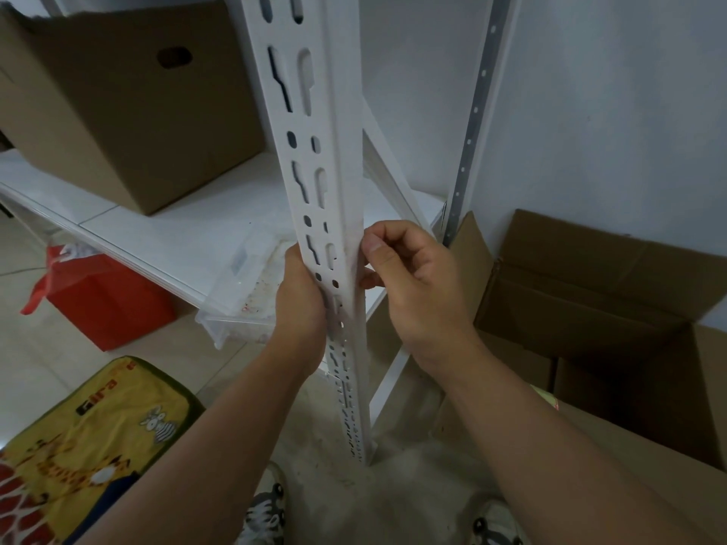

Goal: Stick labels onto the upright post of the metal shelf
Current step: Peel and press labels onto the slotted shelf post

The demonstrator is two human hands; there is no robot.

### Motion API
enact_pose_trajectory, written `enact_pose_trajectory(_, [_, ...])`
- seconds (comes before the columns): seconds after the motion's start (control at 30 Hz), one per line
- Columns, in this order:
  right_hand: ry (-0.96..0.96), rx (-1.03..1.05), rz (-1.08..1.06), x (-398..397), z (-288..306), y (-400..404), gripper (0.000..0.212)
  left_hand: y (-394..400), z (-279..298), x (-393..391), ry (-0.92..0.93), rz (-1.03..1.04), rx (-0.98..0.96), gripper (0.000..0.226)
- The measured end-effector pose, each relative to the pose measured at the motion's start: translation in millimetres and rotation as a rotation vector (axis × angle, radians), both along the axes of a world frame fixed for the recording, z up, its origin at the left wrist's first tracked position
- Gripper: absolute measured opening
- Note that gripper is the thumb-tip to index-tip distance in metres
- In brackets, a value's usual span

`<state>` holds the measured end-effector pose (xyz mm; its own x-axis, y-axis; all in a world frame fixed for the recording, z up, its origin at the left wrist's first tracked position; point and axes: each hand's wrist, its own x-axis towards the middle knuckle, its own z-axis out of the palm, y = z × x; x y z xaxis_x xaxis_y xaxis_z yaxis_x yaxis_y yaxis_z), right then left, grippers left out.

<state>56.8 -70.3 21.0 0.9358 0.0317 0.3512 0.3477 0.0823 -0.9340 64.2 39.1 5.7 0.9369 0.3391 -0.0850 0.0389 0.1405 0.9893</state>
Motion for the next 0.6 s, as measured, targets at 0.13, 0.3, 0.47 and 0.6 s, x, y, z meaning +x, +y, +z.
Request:
enact_pose_trajectory(0.13, [0.024, 0.02, -0.012, -0.3, 1.9, -1.1, 0.013, -0.7, -0.8, 1.4, 0.032, 0.017, -0.021, 0.051])
enact_pose_trajectory(0.3, [0.169, 0.161, 0.059, 0.8, 0.7, -2.1, 0.012, -0.2, -1.4, 0.9, 0.032, 0.0, 0.006, 0.058])
enact_pose_trajectory(0.47, [0.19, 0.18, 0.066, 1.6, 1.1, -2.1, 0.013, -1.6, -0.6, 1.2, 0.035, 0.015, -0.013, 0.058])
enact_pose_trajectory(0.6, [0.255, 0.257, 0.126, 1.3, -1.3, -3.7, 0.011, -0.4, -2.6, 1.8, 0.047, 0.018, -0.017, 0.052])
